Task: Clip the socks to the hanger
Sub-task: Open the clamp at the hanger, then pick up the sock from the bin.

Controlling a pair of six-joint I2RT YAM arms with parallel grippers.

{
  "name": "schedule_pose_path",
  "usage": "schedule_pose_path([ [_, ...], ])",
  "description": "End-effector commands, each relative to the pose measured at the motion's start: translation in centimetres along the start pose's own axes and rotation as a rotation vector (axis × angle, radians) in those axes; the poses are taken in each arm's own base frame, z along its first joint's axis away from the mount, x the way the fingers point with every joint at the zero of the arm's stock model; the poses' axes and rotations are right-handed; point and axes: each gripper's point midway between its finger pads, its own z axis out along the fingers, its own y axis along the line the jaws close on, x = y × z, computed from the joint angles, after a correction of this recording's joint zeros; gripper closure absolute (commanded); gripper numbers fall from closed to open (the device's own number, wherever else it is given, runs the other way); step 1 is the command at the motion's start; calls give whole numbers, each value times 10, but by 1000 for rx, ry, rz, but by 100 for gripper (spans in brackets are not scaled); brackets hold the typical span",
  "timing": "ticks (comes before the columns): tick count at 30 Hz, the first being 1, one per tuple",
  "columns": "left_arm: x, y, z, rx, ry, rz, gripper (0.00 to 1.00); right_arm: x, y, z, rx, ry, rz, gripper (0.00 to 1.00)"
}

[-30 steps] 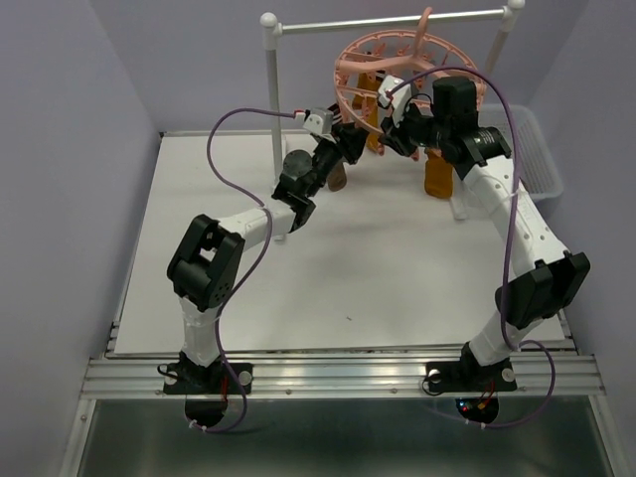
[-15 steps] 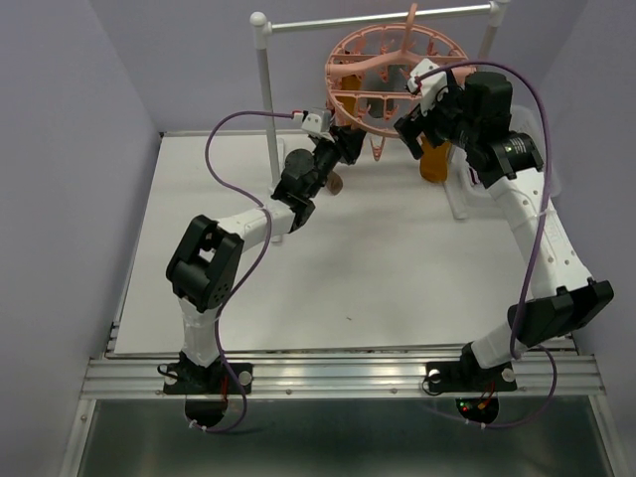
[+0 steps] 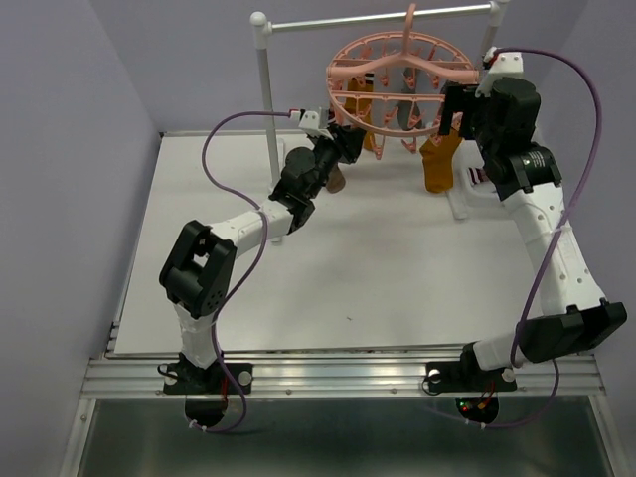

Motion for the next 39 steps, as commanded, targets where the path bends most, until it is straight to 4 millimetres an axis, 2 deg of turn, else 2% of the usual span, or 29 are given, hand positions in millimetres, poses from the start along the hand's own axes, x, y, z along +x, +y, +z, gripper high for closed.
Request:
schedule_pose_path([
  [1,-42,-16,-5,19,-95,-6,100,4,-67,8,253,-32,242,0],
  [2,-43,-15,-6,12,-98,-4,100,17,-95,11,307,-11,271,0],
  [4,-44,-15,-7,12,-102,-1,100,36,-118,19,329,24,353,0],
  [5,-44,-15,-8,11,-100,-1,100,54,-139,23,344,59,387,0],
  [6,-45,-14,-8,11,-100,-3,100,73,-147,33,354,101,428,0],
  [9,-47,-16,-9,10,-103,-16,100,113,-172,45,405,193,499,0],
  [10,-46,-16,-10,9,-100,-19,100,132,-176,56,420,233,522,0],
  [11,-47,-16,-11,11,-99,-19,100,136,-182,61,438,239,535,0],
  [12,-47,-16,-11,8,-102,-22,100,145,-183,67,445,259,544,0],
  [13,-48,-16,-12,4,-103,-27,100,145,-185,74,449,257,548,0],
  [14,-49,-14,-13,-6,-107,-29,100,161,-189,86,470,291,544,0],
  [15,-48,-13,-14,-9,-109,-29,100,165,-191,94,472,300,539,0],
  [16,-50,-13,-15,-11,-115,-30,100,160,-194,101,470,291,522,0],
  [17,-50,-11,-16,-15,-117,-27,100,180,-195,115,472,335,511,0],
  [20,-52,-12,-18,-12,-121,-19,100,188,-200,138,438,363,428,0],
  [21,-53,-13,-18,-7,-124,-7,100,208,-198,149,409,410,388,0],
  [23,-54,-15,-18,2,-121,-3,100,215,-197,159,334,442,271,0],
  [24,-54,-17,-18,11,-119,0,100,231,-196,167,313,476,233,0],
  [28,-55,-11,-21,-24,-123,5,100,257,-192,182,159,537,7,0],
  [30,-56,-8,-24,-43,-126,3,100,258,-187,188,85,530,-62,0],
  [31,-56,-7,-24,-42,-126,9,100,259,-189,191,79,528,-86,0],
  [32,-56,-9,-24,-33,-123,14,100,269,-191,195,82,546,-101,0],
  [34,-54,-12,-24,-14,-114,14,100,267,-199,201,110,543,-130,0],
  [35,-52,-13,-24,-7,-110,14,100,277,-205,204,139,567,-137,0],
  [38,-51,-16,-23,9,-108,12,100,283,-215,210,186,580,-154,0],
  [39,-52,-15,-23,1,-109,13,100,293,-215,213,171,596,-180,2],
])
